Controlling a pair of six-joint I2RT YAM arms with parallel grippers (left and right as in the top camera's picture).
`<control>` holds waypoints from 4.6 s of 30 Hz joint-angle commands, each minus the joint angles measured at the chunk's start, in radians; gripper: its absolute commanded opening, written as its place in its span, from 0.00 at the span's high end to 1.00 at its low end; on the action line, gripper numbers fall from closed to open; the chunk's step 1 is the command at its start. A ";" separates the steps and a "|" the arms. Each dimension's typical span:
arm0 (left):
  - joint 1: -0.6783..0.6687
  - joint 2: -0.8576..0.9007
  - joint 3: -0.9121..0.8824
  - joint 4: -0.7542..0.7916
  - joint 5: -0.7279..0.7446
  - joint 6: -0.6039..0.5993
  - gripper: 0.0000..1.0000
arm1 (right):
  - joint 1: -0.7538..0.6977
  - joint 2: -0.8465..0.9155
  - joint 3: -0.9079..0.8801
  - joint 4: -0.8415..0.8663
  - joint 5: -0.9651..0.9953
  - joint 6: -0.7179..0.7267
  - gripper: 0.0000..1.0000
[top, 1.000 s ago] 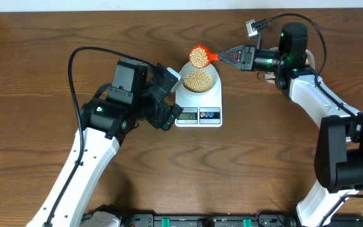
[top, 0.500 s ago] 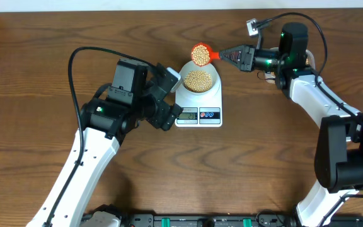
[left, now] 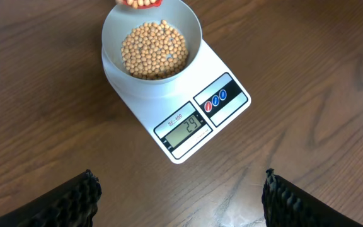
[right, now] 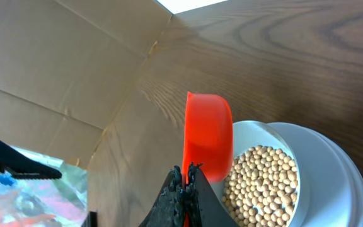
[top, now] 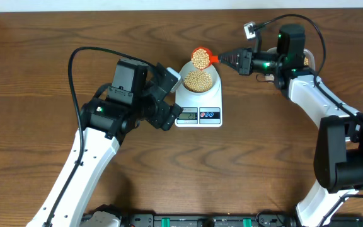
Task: Scoop item into bowl and weigh 50g on scale
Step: 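Tilt the red scoop with the right gripper, pouring soybeans into the bowl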
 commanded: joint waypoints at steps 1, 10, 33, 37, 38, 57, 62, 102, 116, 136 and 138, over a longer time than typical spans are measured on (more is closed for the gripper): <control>0.003 -0.005 -0.004 0.002 0.005 0.014 0.16 | 0.009 0.008 -0.004 -0.004 0.000 -0.088 0.99; 0.003 -0.005 -0.004 0.002 0.005 0.014 0.15 | 0.009 0.008 -0.004 -0.006 0.000 -0.187 0.99; 0.003 -0.005 -0.004 0.002 0.005 0.014 0.16 | 0.009 0.008 -0.004 -0.010 0.029 -0.319 0.99; 0.003 -0.005 -0.004 0.002 0.005 0.014 0.16 | 0.009 0.008 -0.004 -0.010 0.051 -0.319 0.99; 0.003 -0.005 -0.004 0.002 0.005 0.014 0.15 | 0.009 0.008 -0.004 -0.009 0.053 -0.326 0.99; 0.003 -0.005 -0.004 0.002 0.005 0.014 0.16 | 0.015 0.008 -0.004 -0.010 0.053 -0.416 0.99; 0.003 -0.005 -0.004 0.002 0.005 0.014 0.15 | 0.022 0.008 -0.004 -0.010 0.052 -0.430 0.99; 0.003 -0.005 -0.004 0.002 0.005 0.014 0.16 | 0.048 0.008 -0.004 -0.082 0.048 -0.606 0.99; 0.003 -0.005 -0.004 0.002 0.005 0.014 0.15 | 0.048 0.008 -0.004 -0.084 0.048 -0.625 0.99; 0.003 -0.005 -0.004 0.002 0.005 0.014 0.16 | 0.048 0.008 -0.004 -0.092 0.048 -0.632 0.99; 0.003 -0.005 -0.004 0.002 0.005 0.014 0.16 | 0.048 0.008 -0.004 -0.093 0.048 -0.639 0.99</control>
